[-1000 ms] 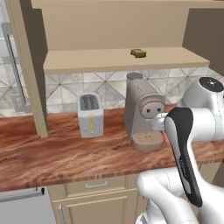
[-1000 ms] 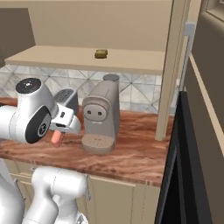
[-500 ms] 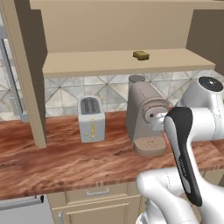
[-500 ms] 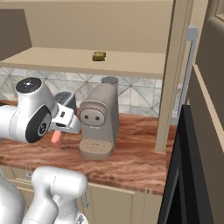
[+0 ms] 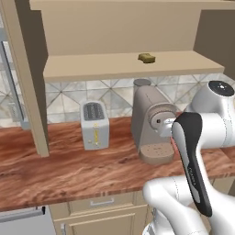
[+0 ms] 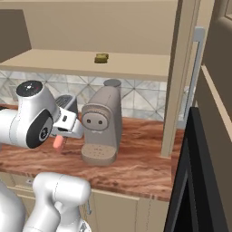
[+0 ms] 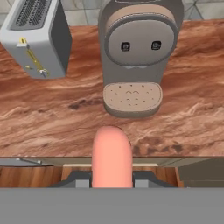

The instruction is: Pick up the bar soap and sponge from the sink, and place them back in the cabinet, and close the cabinet doors.

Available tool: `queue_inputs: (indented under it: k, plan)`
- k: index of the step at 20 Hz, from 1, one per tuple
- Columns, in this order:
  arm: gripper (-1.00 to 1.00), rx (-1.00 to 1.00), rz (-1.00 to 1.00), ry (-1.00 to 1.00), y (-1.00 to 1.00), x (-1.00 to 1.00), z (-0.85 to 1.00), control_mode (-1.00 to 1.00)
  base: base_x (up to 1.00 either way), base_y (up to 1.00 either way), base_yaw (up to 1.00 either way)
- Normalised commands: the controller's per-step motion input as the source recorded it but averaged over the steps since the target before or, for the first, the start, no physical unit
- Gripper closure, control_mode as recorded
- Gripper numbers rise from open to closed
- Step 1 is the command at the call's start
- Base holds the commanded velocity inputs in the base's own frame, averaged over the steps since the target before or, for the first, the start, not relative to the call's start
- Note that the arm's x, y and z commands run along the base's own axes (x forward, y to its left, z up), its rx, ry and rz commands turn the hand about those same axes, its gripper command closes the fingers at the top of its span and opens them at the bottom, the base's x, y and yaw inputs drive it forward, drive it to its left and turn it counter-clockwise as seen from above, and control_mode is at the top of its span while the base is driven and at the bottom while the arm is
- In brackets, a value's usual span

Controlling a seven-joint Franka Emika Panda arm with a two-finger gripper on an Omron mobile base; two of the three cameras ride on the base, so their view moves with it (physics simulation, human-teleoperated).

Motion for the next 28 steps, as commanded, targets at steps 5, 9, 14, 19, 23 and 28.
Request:
queue_inputs:
  k: [5, 9, 14, 19, 23, 28]
  plan:
    - [1.00, 0.00, 0.00, 0.00, 0.00, 0.00, 0.00, 1.00, 0.09, 0.11, -0.03]
    - [1.00, 0.00, 0.00, 0.00, 0.00, 0.00, 0.00, 1.00, 0.11, 0.03, -0.02]
    - [1.00, 0.00, 0.00, 0.00, 0.00, 0.00, 0.00, 1.00, 0.13, 0.05, -0.06]
    - [1.00, 0.00, 0.00, 0.00, 0.00, 0.00, 0.00, 1.00, 0.15, 0.00, -0.04]
    - [1.00, 0.00, 0.00, 0.00, 0.00, 0.00, 0.00, 1.00, 0.21, 0.00, 0.00]
    - [1.00, 0.00, 0.00, 0.00, 0.00, 0.00, 0.00, 1.00, 0.06, 0.00, 0.00]
